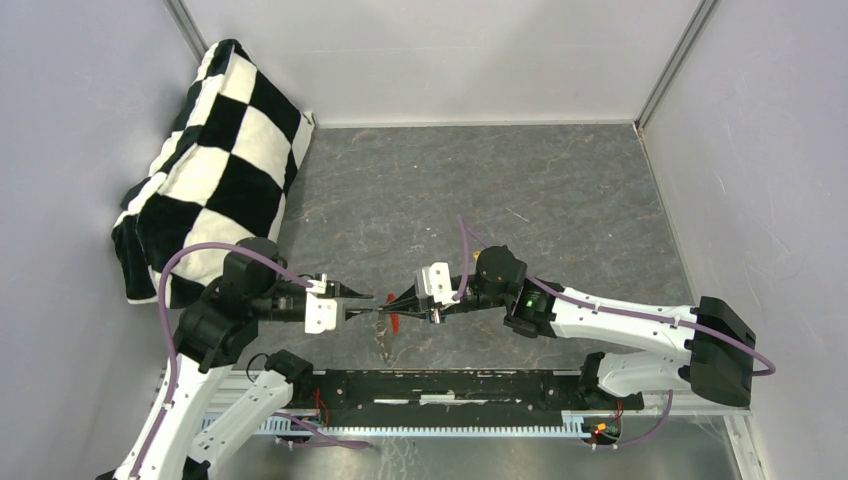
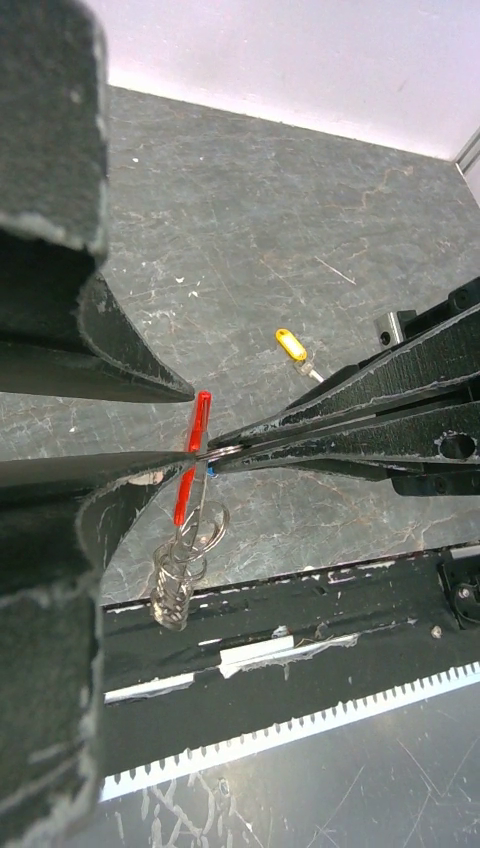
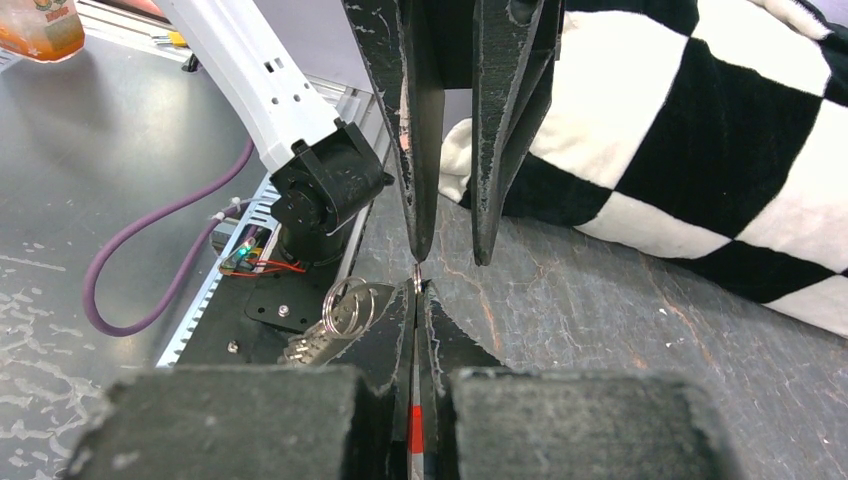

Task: Put the keys on the keyring
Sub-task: Adjust the keyring.

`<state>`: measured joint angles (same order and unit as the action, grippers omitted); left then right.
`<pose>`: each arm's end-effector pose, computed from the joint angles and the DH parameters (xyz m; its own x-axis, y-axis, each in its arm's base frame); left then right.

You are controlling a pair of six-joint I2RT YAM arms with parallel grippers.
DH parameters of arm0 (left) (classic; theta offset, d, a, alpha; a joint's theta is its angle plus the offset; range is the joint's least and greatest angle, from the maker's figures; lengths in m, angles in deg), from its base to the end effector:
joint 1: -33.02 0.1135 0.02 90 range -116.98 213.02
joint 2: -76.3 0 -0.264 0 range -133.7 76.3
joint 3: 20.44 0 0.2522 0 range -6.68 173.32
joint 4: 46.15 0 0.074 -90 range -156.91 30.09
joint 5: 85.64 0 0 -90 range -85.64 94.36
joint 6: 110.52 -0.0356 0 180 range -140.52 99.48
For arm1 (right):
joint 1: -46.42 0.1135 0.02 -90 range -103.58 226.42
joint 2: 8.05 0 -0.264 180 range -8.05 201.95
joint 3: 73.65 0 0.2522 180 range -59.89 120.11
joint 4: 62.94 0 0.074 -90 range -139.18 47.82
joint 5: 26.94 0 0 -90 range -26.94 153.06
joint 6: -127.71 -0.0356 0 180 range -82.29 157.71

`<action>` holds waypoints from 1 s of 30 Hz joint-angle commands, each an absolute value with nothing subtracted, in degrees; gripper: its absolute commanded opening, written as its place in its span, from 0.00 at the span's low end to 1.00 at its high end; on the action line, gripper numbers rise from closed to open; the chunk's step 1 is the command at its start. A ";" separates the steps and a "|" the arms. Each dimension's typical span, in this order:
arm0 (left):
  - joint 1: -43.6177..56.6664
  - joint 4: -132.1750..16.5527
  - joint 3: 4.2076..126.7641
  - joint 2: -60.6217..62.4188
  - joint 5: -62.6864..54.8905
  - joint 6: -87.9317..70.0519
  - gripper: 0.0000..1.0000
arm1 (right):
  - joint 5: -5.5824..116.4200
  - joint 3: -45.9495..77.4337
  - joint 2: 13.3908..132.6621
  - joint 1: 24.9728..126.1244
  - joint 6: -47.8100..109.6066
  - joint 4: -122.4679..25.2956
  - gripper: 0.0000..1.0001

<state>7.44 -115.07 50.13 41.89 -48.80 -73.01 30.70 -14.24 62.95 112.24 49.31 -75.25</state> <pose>0.0653 -0.0628 0.3599 0.3897 0.3408 -0.8556 0.9144 -0.0330 0.4034 0.0994 0.2680 0.3138 0.2041 0.0398 -0.9781 -0.9686 -0.1370 -0.2077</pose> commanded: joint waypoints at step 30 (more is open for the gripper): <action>7.45 -109.66 47.34 41.82 -52.23 -66.12 0.24 | 30.02 -10.56 65.01 111.92 46.74 -82.07 0.01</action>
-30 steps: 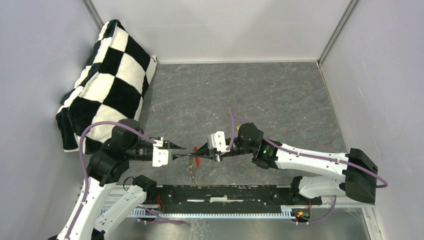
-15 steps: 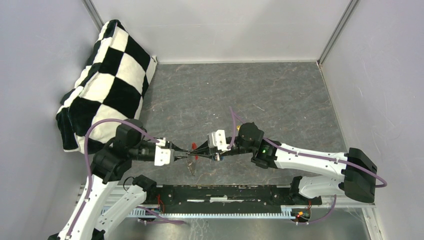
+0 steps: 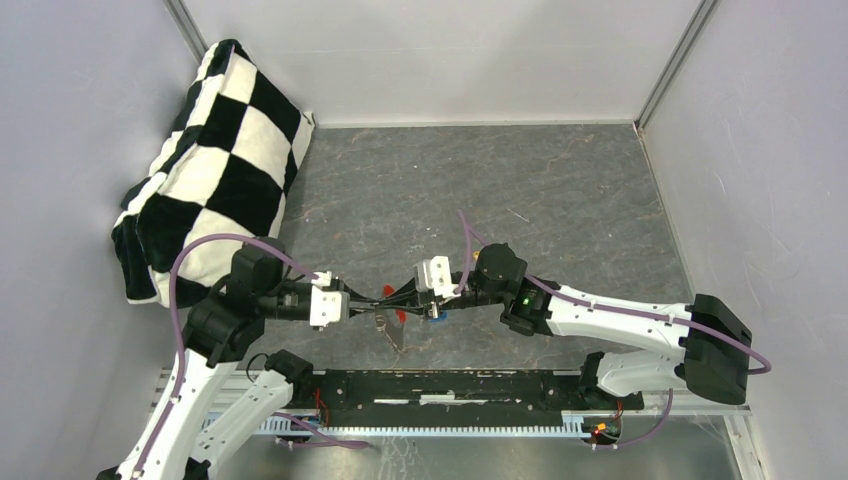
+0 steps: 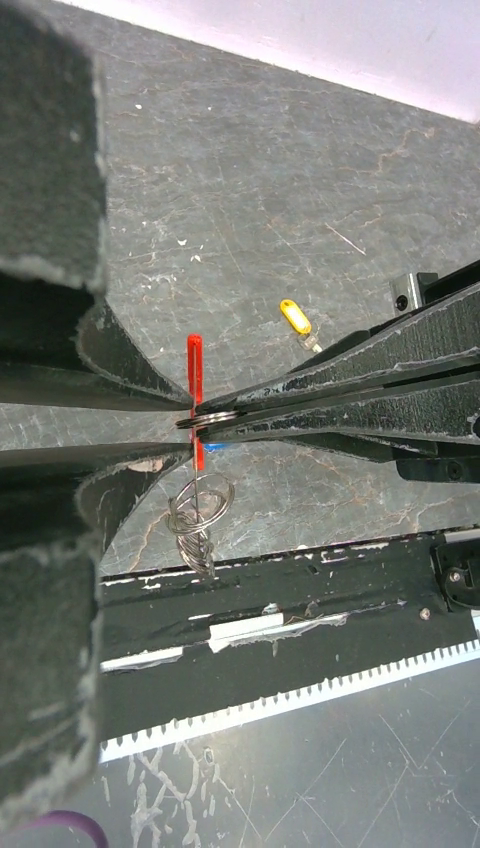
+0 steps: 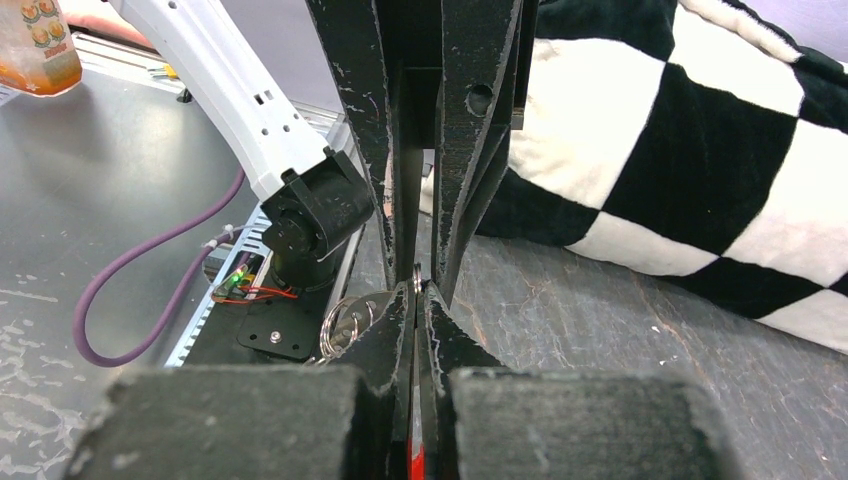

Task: Put the keys on the keyring
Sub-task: Adjust the keyring.

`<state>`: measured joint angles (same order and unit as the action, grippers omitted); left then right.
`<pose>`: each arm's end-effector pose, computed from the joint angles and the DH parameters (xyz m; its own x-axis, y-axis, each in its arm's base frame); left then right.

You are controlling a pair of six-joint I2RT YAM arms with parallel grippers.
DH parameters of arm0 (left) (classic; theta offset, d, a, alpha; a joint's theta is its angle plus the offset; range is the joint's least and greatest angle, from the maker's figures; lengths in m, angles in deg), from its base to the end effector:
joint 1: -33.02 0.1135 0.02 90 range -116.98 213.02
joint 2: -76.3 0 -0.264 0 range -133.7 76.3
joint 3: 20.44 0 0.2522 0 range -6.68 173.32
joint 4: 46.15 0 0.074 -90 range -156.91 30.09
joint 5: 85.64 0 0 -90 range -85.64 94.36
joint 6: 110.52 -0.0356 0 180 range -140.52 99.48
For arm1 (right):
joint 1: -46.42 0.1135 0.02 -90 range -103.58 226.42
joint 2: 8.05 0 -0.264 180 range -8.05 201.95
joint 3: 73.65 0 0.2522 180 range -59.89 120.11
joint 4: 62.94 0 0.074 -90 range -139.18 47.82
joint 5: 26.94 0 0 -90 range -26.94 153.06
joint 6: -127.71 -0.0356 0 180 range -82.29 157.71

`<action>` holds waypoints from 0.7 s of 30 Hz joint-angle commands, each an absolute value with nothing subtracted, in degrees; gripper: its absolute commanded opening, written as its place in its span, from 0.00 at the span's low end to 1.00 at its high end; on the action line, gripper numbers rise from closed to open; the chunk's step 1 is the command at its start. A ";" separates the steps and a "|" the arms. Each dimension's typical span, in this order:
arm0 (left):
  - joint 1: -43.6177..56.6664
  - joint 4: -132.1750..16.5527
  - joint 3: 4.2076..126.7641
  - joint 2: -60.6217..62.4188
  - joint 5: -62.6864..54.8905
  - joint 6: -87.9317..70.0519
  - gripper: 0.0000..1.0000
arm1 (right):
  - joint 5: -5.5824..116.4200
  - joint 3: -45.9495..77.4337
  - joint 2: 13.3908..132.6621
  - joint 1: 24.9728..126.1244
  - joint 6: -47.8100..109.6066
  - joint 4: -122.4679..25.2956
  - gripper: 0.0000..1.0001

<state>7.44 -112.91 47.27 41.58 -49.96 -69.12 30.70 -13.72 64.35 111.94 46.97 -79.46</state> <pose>0.0717 -0.0664 0.3485 0.3142 0.3347 -0.8884 0.9454 -0.0249 0.3250 0.1029 0.2720 0.3180 0.1882 0.0853 -0.9784 -0.9724 -0.1238 -0.1978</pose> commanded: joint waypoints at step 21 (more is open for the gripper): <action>7.46 -108.43 45.61 45.41 -49.49 -70.43 0.02 | 24.04 -7.89 65.09 112.16 51.90 -72.59 0.10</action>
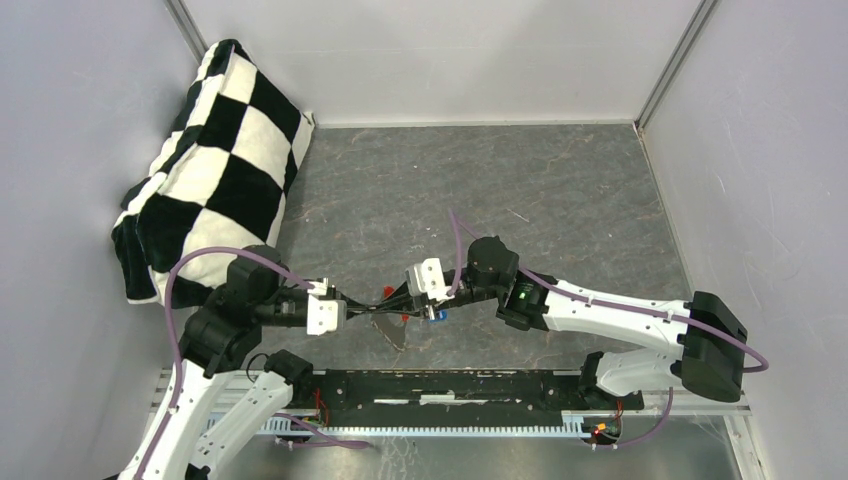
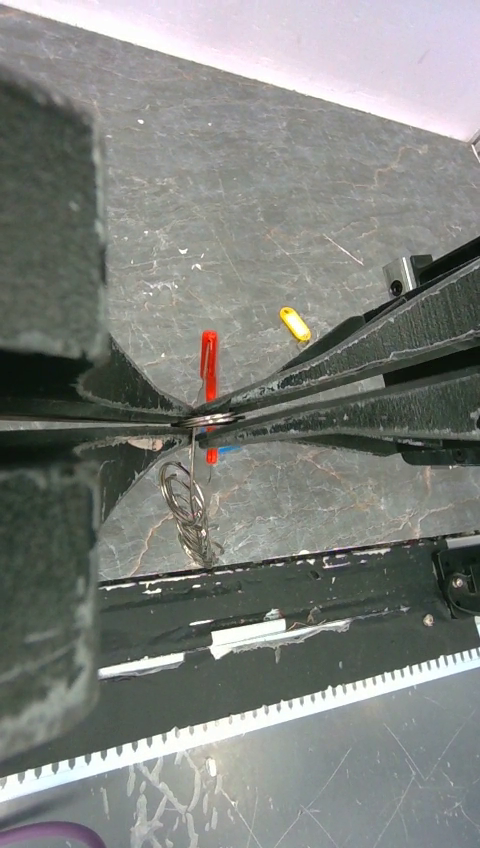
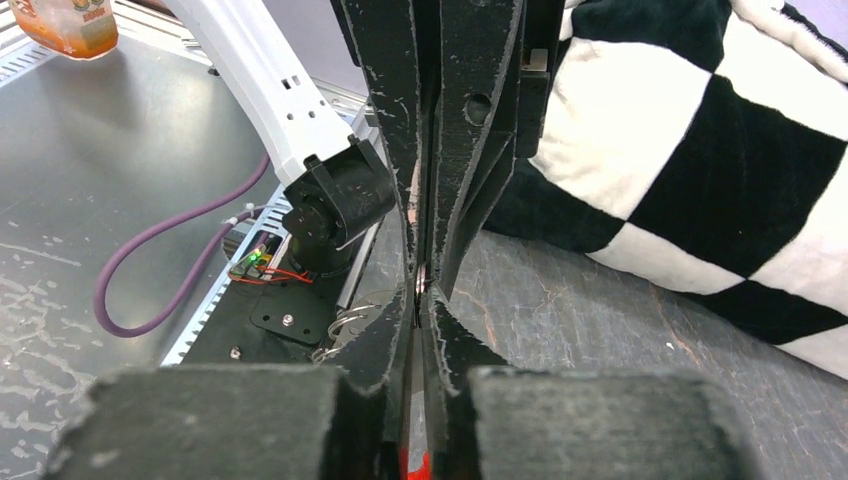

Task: Put the keys on the keyring
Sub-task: Adjust the keyring.

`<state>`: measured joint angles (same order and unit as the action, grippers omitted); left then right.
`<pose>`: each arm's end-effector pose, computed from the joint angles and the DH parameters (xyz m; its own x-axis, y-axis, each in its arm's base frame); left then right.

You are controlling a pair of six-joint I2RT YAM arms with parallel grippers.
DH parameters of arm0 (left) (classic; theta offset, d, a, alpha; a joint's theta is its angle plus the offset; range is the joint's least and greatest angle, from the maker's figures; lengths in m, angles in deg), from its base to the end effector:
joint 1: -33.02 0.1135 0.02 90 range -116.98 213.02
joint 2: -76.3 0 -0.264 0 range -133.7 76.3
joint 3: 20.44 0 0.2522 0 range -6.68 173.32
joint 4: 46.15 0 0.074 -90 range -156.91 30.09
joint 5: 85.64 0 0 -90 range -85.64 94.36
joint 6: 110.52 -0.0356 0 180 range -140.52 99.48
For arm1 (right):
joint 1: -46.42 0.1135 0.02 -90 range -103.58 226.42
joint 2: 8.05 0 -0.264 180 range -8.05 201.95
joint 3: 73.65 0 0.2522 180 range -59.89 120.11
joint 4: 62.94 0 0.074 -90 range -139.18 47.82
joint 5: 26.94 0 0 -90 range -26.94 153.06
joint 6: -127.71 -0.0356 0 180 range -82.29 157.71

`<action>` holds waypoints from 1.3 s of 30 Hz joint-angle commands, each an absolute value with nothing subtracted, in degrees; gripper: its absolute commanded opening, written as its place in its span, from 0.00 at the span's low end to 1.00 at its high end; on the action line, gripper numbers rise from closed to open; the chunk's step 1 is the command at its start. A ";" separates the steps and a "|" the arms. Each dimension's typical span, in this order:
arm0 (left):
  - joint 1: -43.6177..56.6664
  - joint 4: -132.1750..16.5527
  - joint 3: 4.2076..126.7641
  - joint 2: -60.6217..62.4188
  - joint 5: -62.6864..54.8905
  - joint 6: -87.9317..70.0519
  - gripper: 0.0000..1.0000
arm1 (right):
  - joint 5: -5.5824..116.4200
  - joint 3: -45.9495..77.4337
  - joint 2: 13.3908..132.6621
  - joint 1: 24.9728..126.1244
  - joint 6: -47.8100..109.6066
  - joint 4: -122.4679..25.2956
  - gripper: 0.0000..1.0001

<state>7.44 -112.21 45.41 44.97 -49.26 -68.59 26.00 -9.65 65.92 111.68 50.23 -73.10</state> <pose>0.0628 -0.0618 0.3439 0.3357 0.3285 -0.8828 0.9357 -0.0085 0.3526 0.1052 0.2795 0.3239 0.2131 0.0492 -0.9758 -0.9534 -0.2076 -0.2187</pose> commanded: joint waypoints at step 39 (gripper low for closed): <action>7.45 -124.10 51.44 42.13 -58.30 -106.28 0.02 | 39.04 -17.47 51.60 110.35 51.63 -73.14 0.42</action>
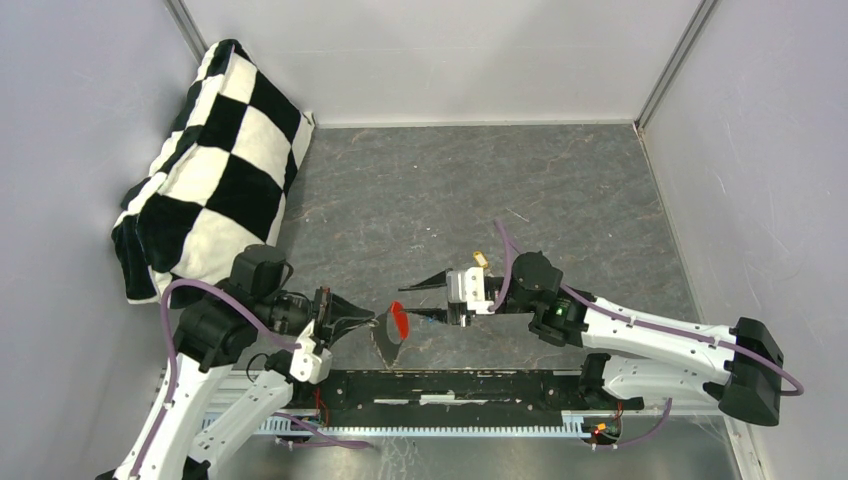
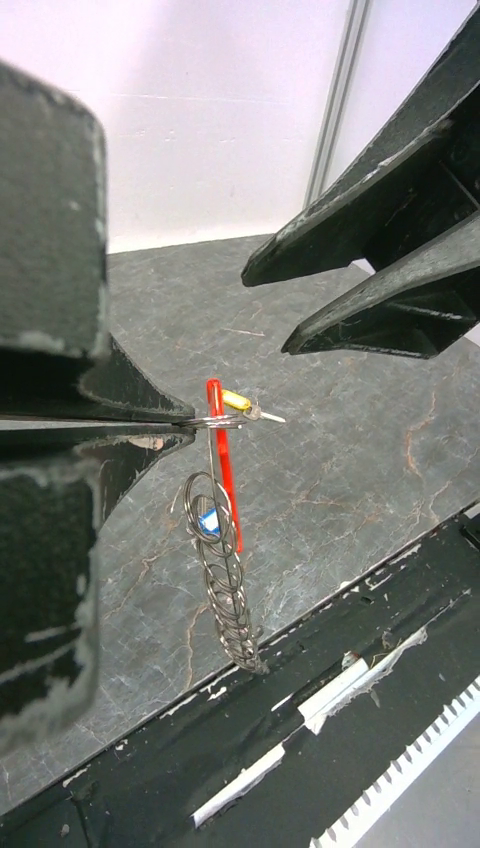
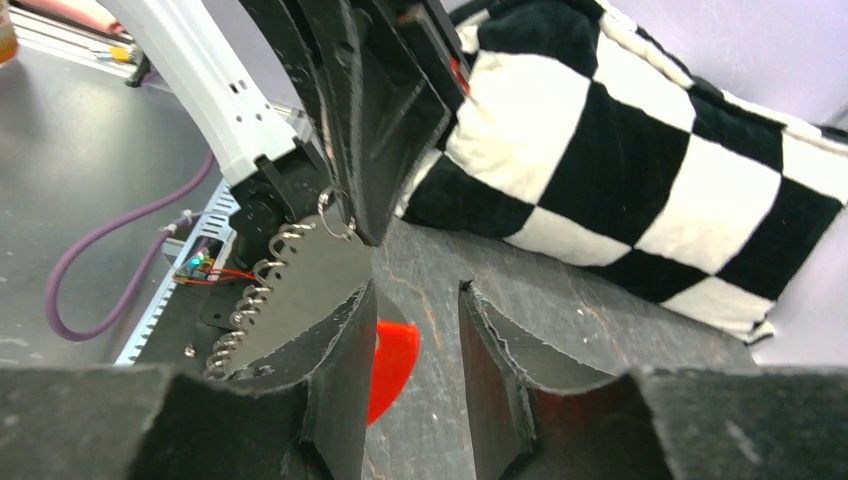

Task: Put the keys on the keyring
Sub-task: Adjust the keyring.

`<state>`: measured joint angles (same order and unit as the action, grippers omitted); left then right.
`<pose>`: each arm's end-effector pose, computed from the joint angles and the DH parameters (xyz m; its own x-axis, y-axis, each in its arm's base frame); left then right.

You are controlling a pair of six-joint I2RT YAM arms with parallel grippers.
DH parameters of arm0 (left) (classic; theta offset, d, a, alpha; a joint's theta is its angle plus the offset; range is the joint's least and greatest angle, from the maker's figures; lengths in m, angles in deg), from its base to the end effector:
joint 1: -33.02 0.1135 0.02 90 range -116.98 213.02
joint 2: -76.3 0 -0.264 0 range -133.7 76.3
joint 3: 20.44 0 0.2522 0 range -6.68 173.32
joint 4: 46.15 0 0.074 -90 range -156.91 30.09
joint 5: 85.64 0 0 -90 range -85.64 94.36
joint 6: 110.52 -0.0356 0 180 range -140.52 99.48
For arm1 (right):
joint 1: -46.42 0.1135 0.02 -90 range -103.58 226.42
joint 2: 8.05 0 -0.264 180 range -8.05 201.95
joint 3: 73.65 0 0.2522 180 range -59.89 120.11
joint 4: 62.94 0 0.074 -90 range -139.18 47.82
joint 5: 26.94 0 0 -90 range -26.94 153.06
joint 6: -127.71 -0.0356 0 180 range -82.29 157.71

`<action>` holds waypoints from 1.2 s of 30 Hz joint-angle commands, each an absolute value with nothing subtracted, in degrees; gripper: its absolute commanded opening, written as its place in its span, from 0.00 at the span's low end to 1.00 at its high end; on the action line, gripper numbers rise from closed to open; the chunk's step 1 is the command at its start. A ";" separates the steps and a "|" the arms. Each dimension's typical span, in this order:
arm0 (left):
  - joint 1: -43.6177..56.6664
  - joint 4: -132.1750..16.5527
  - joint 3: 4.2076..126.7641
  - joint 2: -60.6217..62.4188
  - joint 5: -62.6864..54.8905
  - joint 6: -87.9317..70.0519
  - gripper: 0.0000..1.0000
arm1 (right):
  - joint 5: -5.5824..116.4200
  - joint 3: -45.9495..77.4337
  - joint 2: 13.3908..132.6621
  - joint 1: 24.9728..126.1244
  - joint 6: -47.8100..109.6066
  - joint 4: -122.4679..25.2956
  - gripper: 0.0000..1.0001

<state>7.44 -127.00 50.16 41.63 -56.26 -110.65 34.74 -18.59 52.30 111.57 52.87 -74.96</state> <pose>0.0514 -0.0590 0.3471 0.7698 0.1754 -0.6137 0.6352 -0.3053 0.7095 0.0877 0.2295 0.3320 0.3082 0.1177 -0.9440 -0.9492 -0.0277 -0.3134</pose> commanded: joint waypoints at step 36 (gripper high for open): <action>7.44 -121.44 40.51 49.18 -50.04 -89.54 0.02 | 41.23 -22.47 82.91 99.52 31.36 -72.86 0.40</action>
<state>7.44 -123.18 40.06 48.36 -49.59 -92.37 42.85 -25.96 81.05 100.20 32.37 -69.80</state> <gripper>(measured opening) 0.032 0.409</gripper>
